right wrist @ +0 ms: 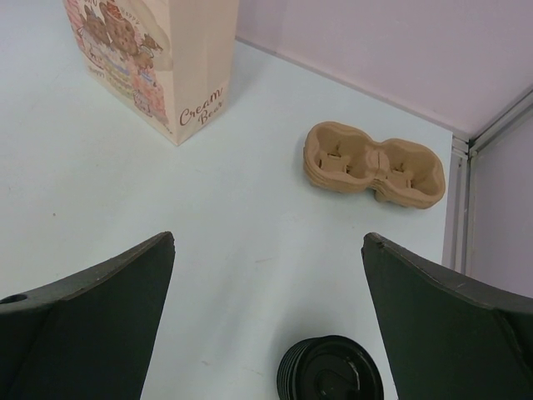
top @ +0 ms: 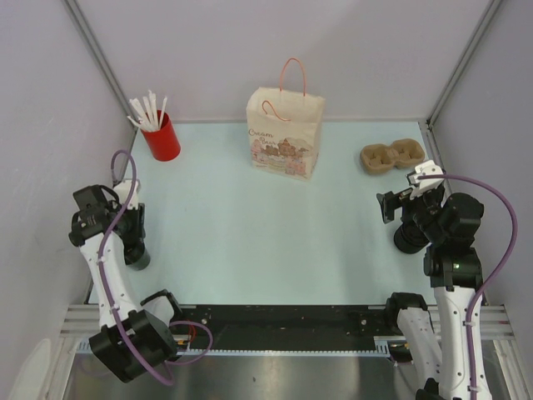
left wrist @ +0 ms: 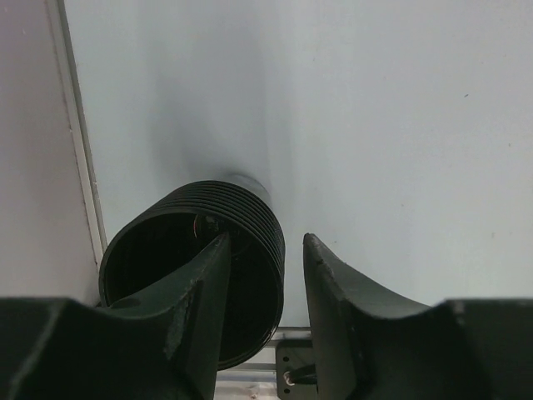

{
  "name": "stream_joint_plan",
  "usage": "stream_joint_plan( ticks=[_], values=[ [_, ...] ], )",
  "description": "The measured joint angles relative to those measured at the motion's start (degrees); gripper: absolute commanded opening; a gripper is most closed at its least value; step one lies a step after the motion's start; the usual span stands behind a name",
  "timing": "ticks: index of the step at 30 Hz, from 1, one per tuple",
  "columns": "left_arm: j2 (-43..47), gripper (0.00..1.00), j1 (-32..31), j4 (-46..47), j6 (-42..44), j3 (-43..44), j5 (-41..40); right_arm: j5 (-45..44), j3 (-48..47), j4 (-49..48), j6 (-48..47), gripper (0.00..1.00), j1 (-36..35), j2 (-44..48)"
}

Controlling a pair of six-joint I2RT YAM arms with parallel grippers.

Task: Pack the takeout coffee

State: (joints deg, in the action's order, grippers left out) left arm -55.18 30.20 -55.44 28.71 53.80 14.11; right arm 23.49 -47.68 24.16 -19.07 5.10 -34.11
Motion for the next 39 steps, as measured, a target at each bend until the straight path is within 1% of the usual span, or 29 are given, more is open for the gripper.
stream_joint_plan(
  ticks=[7, 12, 15, 28, 32, 39],
  values=[
    [-0.33, 0.42, 0.00, 0.04, 0.57, -0.39, -0.37, 0.02, 0.00, 0.46, -0.02, 1.00, 0.13, 0.00],
    [-0.26, 0.35, 0.00, 0.02, 0.94, -0.39, -0.39, 0.02, 0.00, 0.50, -0.02, 1.00, 0.17, 0.00],
    [-0.13, 0.32, 0.00, 0.02, 1.22, -0.44, -0.42, 0.02, 0.00, 0.52, -0.02, 1.00, 0.17, 0.00],
    [1.20, 0.29, 0.02, -0.42, 1.36, -0.46, -0.55, 0.04, 0.00, 0.85, -0.04, 1.00, 0.59, 0.00],
    [1.40, 0.25, 0.02, -0.46, 1.38, -0.48, -0.59, 0.11, 0.00, 0.85, -0.04, 1.00, 0.76, 0.00],
    [1.40, 0.23, 0.04, -0.55, 1.38, -0.66, -0.70, 0.39, 0.00, 0.87, -0.04, 1.00, 0.87, 0.04]
  ],
)
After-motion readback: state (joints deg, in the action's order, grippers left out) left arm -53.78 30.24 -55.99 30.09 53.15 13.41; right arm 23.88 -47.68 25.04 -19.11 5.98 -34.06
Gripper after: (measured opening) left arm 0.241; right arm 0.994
